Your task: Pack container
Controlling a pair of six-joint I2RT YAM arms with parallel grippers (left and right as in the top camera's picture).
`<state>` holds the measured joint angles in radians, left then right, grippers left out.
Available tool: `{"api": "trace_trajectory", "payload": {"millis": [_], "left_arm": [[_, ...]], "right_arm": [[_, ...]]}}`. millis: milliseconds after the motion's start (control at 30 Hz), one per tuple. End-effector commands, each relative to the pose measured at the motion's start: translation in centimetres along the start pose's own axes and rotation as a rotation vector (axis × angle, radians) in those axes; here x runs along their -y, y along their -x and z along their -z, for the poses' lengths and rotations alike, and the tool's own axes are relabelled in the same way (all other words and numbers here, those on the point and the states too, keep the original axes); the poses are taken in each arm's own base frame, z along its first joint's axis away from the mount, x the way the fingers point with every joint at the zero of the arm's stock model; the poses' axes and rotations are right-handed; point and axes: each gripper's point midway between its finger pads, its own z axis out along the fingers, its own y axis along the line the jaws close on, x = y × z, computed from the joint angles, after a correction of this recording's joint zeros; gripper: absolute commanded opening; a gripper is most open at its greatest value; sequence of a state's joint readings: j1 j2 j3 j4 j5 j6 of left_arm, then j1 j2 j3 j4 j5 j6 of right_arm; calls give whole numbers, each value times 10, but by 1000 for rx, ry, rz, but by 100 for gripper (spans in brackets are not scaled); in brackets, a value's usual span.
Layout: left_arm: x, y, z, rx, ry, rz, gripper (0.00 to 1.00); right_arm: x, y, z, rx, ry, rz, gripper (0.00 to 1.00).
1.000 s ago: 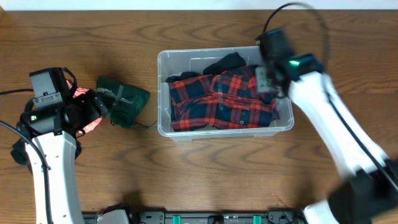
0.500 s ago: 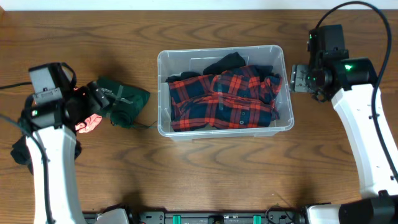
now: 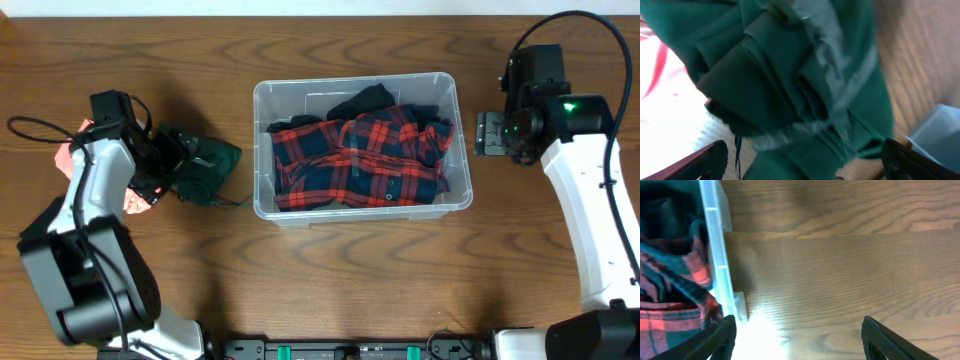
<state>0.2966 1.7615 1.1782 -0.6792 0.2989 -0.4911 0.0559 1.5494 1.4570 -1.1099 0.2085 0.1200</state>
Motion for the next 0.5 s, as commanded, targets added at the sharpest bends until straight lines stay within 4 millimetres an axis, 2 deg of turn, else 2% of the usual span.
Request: {"api": "trace_trajectory", "payload": {"millis": [0,200,233,333,367,400,433,467], "left_arm": [[-3,3,-14,-29,4,96,98],[-3,-3,-37,-100,-12,173,99],[-1,-6,-39,-117,-24,176,93],[8,-9,-38,-143,-72,175,41],[13,-9,-36,-146,-98,172,28],[18,-8,-35,-152,-126,170,22],[23,-9,-33,-161,-157,166,11],[28,-9,-30,-165,-184,162,6]], "right_arm": [[10,-3,-2,-10,-12,-9,79],[16,-4,-3,-17,-15,-24,78],[16,-4,-3,-19,-15,-23,77],[16,-7,-3,-30,-17,-21,74],[17,-8,-3,-33,-19,-23,72],[19,-8,-3,-34,-24,-24,70],[20,-8,-3,-35,-28,-28,69],[22,-7,-3,-32,-29,-33,69]]}}
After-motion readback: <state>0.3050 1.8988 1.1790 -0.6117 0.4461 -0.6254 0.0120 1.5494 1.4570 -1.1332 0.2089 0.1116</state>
